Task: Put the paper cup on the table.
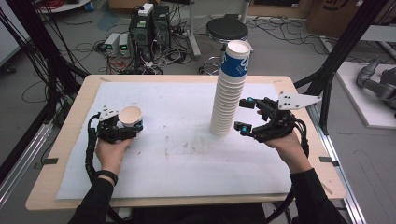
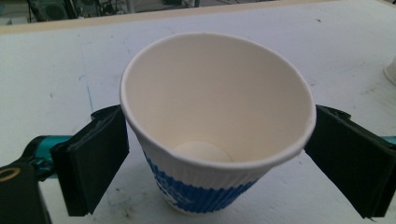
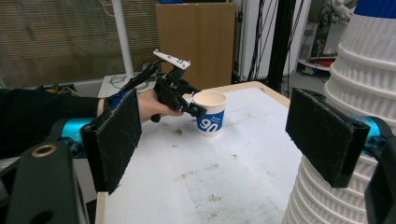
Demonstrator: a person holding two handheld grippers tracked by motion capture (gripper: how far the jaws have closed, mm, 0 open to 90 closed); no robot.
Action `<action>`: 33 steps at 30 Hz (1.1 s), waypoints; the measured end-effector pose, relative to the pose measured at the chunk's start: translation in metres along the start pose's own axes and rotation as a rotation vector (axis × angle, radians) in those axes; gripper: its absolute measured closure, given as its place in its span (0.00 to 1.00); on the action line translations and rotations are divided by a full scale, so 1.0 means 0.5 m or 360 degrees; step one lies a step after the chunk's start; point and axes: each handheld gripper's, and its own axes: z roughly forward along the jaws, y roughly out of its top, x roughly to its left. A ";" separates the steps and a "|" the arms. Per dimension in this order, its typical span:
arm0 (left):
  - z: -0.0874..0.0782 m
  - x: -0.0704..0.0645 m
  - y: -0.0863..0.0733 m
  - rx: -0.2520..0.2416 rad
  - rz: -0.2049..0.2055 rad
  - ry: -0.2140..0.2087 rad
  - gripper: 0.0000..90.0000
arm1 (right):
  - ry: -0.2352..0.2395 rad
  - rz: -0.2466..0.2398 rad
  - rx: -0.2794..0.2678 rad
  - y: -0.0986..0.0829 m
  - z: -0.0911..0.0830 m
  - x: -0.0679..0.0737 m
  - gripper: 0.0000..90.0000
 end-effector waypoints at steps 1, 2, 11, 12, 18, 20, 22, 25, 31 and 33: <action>-0.004 -0.001 0.000 0.0008 -0.0003 0.0021 0.07 | -0.0001 -0.0006 -0.0001 0.000 0.001 0.000 0.21; -0.007 -0.001 0.000 0.0011 -0.0018 0.0023 0.07 | 0.0001 -0.0003 0.0001 0.000 0.001 0.000 0.21; -0.068 -0.023 0.012 -0.0015 0.0067 0.0096 0.07 | 0.0007 -0.0005 0.0001 0.001 0.001 0.000 0.21; -0.078 -0.030 0.016 -0.0035 0.0075 0.0075 0.07 | 0.0007 -0.0004 0.0002 0.001 0.000 0.000 0.21; -0.118 -0.068 0.042 -0.0107 0.0098 -0.0081 0.07 | 0.0011 0.0005 0.0021 0.000 -0.001 0.000 0.21; -0.128 -0.085 0.057 -0.0137 0.0143 -0.0141 0.07 | 0.0014 0.0001 0.0023 0.000 -0.001 0.000 0.21; -0.137 -0.105 0.074 -0.0172 0.0190 -0.0196 0.07 | 0.0014 -0.0004 0.0020 0.000 -0.003 0.002 0.21; -0.147 -0.135 0.100 -0.0232 0.0272 -0.0241 0.07 | 0.0011 0.0000 0.0023 0.000 -0.006 0.000 0.21; -0.153 -0.179 0.151 -0.0274 0.0352 -0.0425 0.08 | 0.0019 -0.0006 0.0061 0.003 -0.004 0.001 0.21; -0.153 -0.190 0.167 -0.0298 0.0386 -0.0491 0.08 | 0.0011 -0.0009 0.0071 0.005 -0.004 0.000 0.21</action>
